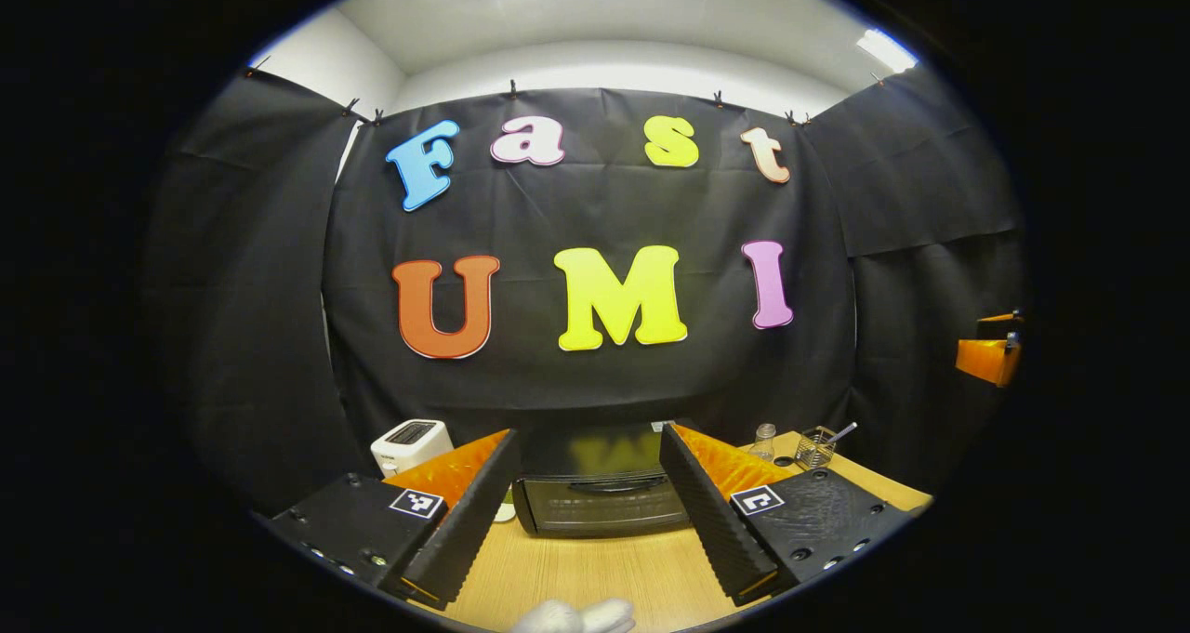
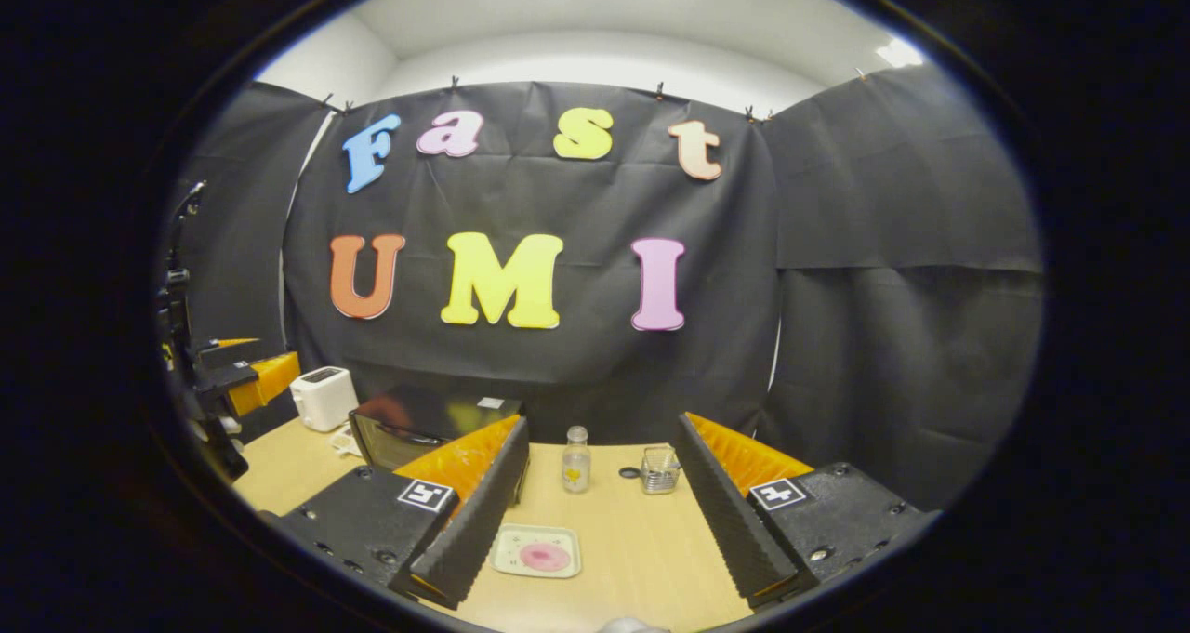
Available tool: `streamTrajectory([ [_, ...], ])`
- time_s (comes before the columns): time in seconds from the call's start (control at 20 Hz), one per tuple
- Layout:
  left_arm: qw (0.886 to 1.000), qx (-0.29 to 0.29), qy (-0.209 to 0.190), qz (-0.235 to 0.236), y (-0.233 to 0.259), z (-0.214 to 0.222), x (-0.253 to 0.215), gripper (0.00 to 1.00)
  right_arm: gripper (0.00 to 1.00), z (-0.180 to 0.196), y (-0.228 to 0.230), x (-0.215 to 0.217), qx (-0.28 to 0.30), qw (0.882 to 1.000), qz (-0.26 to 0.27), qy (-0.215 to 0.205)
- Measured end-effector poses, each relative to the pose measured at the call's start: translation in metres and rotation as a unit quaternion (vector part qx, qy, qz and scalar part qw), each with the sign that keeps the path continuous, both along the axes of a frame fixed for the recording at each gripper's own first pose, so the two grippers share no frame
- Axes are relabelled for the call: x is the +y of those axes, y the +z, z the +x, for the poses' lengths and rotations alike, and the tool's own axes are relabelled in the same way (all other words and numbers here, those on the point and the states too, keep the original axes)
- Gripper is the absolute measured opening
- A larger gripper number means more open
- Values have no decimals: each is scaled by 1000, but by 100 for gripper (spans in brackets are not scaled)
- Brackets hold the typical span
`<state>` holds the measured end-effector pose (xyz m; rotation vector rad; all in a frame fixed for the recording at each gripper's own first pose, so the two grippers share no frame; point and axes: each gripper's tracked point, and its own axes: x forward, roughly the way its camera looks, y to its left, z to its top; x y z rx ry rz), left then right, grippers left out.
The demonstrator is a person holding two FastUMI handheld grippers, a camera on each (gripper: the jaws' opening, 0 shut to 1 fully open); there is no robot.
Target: Open the electric oven with the left hand, put the food in, and close the electric oven.
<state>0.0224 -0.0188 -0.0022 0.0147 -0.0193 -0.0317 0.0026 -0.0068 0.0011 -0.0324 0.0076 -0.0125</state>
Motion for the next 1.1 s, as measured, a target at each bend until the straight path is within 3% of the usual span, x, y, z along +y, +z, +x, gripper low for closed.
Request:
streamTrajectory([
  [0.1, 1000, 1, -3, 0, -3, 11, -3, 96, 100, 2, -1, -2, 3, 1000, -1, -1],
  [0.15, 1000, 1, -4, 0, -6, 18, -4, 96, 96, 2, -2, -2, 4, 1000, -1, -1],
  [0.3, 1000, 8, -6, -5, -19, 47, -9, 96, 100, 3, -2, -5, 10, 1000, 1, -5],
  [0.5, 1000, 21, -10, -13, -39, 93, -20, 96, 96, 2, -6, -12, 25, 1000, -5, -17],
  [0.7, 998, 59, -14, -20, -81, 141, -30, 96, 100, -4, -8, -21, 38, 999, -11, -33],
  [0.85, 994, 101, -10, -26, -122, 170, -33, 97, 96, -8, -14, -27, 47, 998, -8, -44],
  [1.1, 989, 151, -9, -3, -170, 193, -37, 97, 100, -13, -31, -33, 75, 995, -11, -58],
])
